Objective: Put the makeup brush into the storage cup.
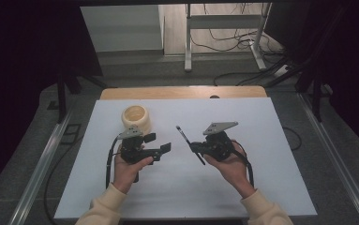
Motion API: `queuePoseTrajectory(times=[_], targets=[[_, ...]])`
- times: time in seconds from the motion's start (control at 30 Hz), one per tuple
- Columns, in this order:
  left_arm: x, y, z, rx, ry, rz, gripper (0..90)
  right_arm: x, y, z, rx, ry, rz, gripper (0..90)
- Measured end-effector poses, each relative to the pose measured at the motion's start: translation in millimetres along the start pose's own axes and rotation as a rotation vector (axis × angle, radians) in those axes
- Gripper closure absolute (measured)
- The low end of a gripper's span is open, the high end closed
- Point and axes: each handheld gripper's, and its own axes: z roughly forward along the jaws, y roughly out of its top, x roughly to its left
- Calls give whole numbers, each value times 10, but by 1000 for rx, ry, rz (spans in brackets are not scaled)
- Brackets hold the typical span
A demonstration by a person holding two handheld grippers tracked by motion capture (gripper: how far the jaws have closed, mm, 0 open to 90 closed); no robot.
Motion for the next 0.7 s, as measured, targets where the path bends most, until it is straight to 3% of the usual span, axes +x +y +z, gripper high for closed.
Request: queuePoseTrajectory(times=[0.7], targets=[[8,101,188,-1,-50,-42,210,25,-3,16,-25,-5,-11,837]])
